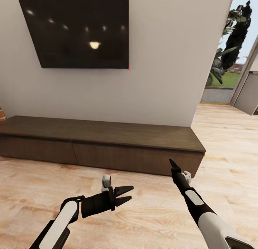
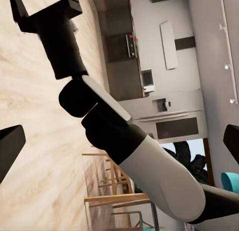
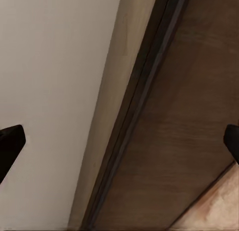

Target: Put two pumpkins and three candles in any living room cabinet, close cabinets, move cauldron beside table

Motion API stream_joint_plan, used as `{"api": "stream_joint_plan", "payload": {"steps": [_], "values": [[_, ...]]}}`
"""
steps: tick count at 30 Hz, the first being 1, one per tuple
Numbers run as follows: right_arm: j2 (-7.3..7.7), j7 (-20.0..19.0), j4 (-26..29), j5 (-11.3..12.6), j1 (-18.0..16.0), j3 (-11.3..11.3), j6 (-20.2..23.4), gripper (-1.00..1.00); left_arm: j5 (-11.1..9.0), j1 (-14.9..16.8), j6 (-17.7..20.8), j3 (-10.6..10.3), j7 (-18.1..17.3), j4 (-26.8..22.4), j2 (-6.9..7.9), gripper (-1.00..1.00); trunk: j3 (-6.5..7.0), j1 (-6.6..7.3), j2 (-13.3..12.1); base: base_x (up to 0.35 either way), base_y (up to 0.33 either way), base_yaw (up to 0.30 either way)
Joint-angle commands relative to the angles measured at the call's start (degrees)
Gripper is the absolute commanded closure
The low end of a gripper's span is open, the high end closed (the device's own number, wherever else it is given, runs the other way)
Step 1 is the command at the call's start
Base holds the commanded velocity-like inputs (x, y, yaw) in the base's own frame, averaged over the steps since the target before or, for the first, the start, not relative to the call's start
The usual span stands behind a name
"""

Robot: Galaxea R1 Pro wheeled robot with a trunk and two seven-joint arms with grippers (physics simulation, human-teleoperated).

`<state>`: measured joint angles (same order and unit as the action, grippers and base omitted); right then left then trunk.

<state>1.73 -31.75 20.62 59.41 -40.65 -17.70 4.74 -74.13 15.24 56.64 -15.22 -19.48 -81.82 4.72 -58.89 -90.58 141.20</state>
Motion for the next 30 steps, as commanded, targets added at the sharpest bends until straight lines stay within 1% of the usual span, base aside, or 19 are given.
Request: {"api": "stream_joint_plan", "payload": {"steps": [1,4,6,10,16,20,27,30], "values": [[-0.01,-1.4,0.0,0.6,0.0,-0.2,1.5,-1.0,0.3,0.0,0.0,-0.1,-0.4,0.0,0.03,-1.0,-0.23,-0.21,0.4,0.0,0.0,0.0],[0.02,-5.3,0.1,0.5,0.0,-0.2,4.5,-1.0,0.3,0.0,0.0,-0.3,-0.4,-0.2,0.03,-1.0,-0.77,-0.87,1.6,0.0,0.0,0.0],[-0.01,-6.5,0.1,0.5,0.0,-0.2,5.8,-1.0,0.3,0.0,0.0,-0.3,-0.4,-0.3,0.03,-1.0,-1.17,-1.12,2.1,0.0,0.0,0.0],[-0.01,-6.9,0.1,0.5,0.0,-0.2,6.4,-1.0,0.3,0.0,0.0,-0.4,-0.3,-0.3,0.03,-1.0,-2.06,-1.22,2.1,0.0,0.0,0.0],[0.0,-6.8,-0.1,0.5,0.0,-0.2,6.4,-1.0,0.3,0.0,0.0,-1.4,-0.2,-0.4,-0.04,-1.0,-3.39,-1.37,2.2,0.0,0.0,0.0],[0.01,-6.8,-0.4,0.5,0.0,-0.2,6.4,-1.0,0.5,0.0,0.0,-1.5,-0.1,-0.4,-0.85,-1.0,-3.39,-1.37,2.2,0.0,0.0,0.0],[0.02,-6.8,-0.6,0.7,0.0,-0.3,6.5,-1.0,0.4,0.0,0.0,-1.5,-0.1,-0.4,-1.02,-1.0,-3.39,-1.37,2.2,0.01,0.0,0.0],[0.03,-6.8,-0.7,0.7,0.0,-0.4,6.5,-1.0,0.4,0.0,0.0,-1.5,-0.1,-0.3,-1.02,-1.0,-3.39,-1.37,2.2,0.217,0.0,0.0]]}}
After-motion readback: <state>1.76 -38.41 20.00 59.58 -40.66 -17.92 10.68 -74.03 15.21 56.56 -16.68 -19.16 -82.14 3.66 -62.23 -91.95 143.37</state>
